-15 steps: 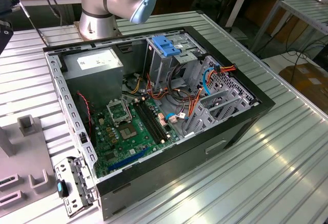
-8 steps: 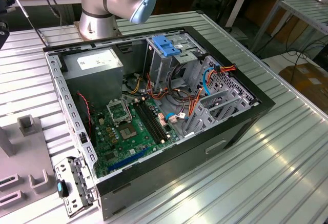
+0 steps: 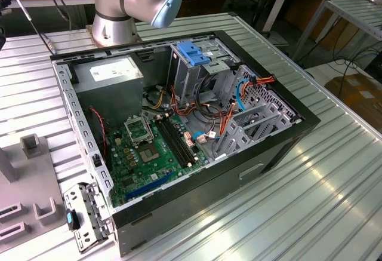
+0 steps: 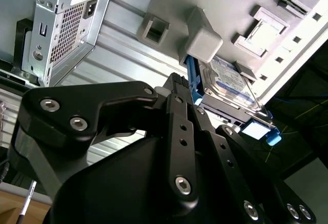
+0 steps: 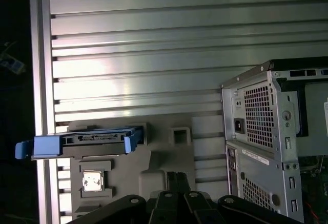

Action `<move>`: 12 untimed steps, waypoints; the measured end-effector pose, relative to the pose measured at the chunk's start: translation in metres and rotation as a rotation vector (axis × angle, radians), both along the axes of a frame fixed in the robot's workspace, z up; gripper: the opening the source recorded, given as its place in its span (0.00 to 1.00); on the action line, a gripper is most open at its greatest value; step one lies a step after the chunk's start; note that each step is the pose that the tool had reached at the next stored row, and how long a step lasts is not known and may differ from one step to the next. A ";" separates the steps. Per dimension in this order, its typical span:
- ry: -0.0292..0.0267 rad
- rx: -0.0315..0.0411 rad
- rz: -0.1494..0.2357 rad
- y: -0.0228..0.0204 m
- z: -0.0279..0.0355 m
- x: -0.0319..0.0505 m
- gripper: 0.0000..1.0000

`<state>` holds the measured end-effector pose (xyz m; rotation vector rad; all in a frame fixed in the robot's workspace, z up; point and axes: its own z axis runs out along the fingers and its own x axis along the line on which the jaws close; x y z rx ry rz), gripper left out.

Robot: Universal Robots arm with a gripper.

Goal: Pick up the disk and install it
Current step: 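Reach for the disk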

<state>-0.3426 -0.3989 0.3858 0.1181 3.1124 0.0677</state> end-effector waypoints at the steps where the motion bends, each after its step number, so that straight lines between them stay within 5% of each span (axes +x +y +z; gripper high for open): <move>1: 0.0000 0.0000 0.000 0.0000 0.0000 -0.0006 0.11; 12: 0.0000 0.0000 0.000 0.0000 -0.0003 -0.0078 0.11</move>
